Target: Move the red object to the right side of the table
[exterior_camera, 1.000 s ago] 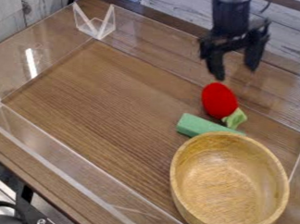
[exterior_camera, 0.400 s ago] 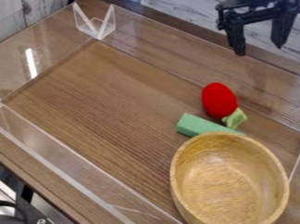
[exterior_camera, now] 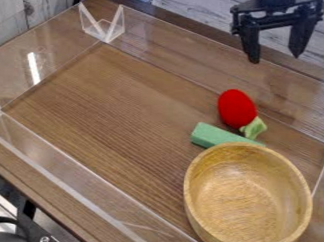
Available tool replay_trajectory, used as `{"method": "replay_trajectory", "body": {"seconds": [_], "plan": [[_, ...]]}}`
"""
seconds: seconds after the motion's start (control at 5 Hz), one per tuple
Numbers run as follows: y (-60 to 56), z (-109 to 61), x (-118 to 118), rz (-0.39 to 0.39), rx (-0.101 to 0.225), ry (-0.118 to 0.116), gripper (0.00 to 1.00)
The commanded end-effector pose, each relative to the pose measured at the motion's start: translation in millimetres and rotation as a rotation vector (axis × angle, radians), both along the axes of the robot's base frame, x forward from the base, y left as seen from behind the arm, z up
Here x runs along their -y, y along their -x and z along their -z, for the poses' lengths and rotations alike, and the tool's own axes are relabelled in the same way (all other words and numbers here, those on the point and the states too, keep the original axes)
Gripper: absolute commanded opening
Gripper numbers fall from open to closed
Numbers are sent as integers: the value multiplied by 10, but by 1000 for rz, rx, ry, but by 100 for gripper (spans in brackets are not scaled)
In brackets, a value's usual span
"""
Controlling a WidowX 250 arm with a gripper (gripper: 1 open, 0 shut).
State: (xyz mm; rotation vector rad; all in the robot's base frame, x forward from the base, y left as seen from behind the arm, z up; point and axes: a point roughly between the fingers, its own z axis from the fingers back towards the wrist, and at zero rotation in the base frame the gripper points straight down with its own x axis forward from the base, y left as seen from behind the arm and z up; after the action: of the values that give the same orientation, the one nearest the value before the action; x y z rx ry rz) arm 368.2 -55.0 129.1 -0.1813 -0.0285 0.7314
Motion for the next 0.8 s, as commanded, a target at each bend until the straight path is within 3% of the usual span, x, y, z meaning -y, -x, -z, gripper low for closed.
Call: {"method": "replay_trajectory", "body": {"seconds": [0.0, 0.2, 0.6], "plan": [[-5, -101, -158, -48, 51, -14, 100], [-8, -31, -255, -110, 49, -18, 100], [-11, -75, -436, -147, 50, -25, 100]]}}
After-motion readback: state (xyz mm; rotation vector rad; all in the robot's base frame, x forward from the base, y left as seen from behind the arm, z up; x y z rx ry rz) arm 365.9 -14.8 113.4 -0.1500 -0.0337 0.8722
